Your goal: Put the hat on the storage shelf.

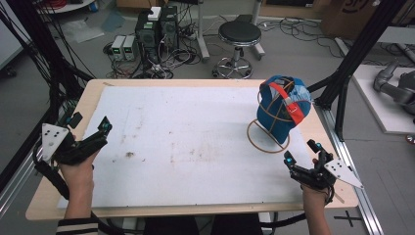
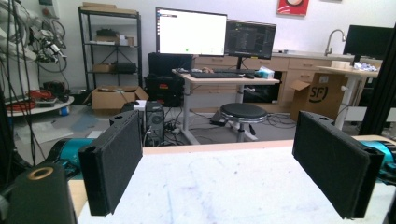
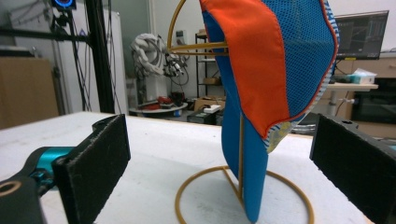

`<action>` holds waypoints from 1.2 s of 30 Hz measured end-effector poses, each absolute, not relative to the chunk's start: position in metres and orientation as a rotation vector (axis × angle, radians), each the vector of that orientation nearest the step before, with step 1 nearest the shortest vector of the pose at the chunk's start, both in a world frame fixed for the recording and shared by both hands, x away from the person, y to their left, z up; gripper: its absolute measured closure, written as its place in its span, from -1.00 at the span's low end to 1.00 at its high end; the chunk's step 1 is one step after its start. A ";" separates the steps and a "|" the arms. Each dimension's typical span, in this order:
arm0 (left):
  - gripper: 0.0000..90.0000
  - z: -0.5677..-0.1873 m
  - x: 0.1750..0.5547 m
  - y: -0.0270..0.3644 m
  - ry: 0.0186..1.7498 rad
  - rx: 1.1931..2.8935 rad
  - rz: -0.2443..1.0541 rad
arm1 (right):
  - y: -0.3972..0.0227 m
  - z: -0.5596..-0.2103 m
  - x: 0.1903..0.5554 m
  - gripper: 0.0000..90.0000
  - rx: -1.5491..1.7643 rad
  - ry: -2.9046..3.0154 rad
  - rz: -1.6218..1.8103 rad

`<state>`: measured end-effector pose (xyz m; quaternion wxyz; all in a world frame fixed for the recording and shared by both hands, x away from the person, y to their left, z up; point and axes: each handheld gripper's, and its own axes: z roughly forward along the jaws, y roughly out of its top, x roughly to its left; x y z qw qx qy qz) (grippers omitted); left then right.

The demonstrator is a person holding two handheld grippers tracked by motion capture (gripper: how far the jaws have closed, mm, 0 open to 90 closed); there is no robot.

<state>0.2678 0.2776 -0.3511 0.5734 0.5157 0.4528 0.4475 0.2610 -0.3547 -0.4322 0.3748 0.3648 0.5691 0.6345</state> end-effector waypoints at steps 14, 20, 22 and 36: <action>-0.65 -0.385 0.246 0.299 1.072 1.178 1.064 | -0.350 -0.427 0.263 -0.90 0.910 1.445 1.602; -0.65 -0.393 0.240 0.298 1.054 1.138 1.054 | -0.348 -0.426 0.264 -0.90 0.905 1.440 1.603; -0.65 -0.395 0.240 0.298 1.058 1.137 1.053 | -0.349 -0.427 0.264 -0.90 0.906 1.437 1.604; -0.65 -0.404 0.242 0.291 1.064 1.166 1.047 | -0.354 -0.427 0.261 -0.90 0.933 1.399 1.613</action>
